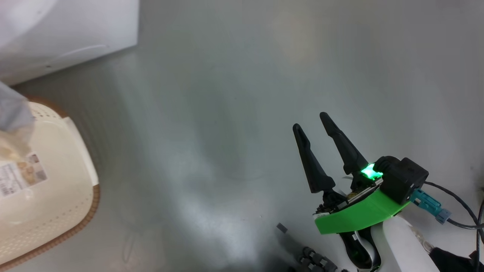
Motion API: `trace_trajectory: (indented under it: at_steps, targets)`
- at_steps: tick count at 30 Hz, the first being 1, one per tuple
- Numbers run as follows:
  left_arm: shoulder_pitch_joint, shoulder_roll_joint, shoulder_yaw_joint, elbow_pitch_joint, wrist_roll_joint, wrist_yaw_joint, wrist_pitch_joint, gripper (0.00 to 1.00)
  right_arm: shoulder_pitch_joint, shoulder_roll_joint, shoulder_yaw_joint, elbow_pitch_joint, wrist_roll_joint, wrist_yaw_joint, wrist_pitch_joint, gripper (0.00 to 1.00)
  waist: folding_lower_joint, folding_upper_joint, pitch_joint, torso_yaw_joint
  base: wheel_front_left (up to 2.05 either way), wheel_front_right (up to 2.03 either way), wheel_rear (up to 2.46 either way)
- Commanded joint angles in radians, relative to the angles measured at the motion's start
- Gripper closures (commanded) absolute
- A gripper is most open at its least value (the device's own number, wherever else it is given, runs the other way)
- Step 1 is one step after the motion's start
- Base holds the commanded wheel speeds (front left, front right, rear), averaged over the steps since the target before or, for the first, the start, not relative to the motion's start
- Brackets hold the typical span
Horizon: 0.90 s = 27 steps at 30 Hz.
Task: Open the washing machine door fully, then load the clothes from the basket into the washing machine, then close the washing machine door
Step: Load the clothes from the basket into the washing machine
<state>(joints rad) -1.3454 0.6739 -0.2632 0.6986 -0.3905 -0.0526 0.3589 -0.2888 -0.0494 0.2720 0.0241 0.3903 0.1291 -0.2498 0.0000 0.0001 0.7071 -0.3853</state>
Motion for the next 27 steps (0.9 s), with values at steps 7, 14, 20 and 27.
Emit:
trace_trajectory:
  at_steps: [7, 14, 20, 27]
  targets:
    - [-0.131, 0.109, 0.024, -0.052, 0.077, 0.051, -0.133, 1.0, -0.006, -0.001, 0.027, -0.043, 0.021, 0.002, -0.012, 0.0, 0.0, -0.0001, 0.069, -0.044, 0.0, 0.0, 0.0]
    - [-0.292, 0.092, 0.013, -0.024, 0.153, 0.109, -0.439, 1.0, -0.029, -0.001, 0.036, -0.062, 0.018, 0.002, -0.012, 0.0, 0.0, -0.0001, 0.108, -0.044, 0.0, 0.0, 0.0]
    - [-0.298, 0.053, 0.019, 0.138, 0.085, 0.061, -0.391, 1.0, -0.039, -0.001, 0.032, -0.061, 0.013, 0.002, -0.012, 0.0, 0.0, -0.0001, 0.111, -0.022, 0.0, 0.0, 0.0]
    - [-0.269, 0.007, 0.046, 0.221, 0.01, 0.045, -0.318, 0.0, -0.043, -0.001, 0.019, -0.054, -0.006, 0.002, -0.012, 0.0, 0.0, -0.0001, 0.091, 0.017, 0.0, 0.0, 0.0]
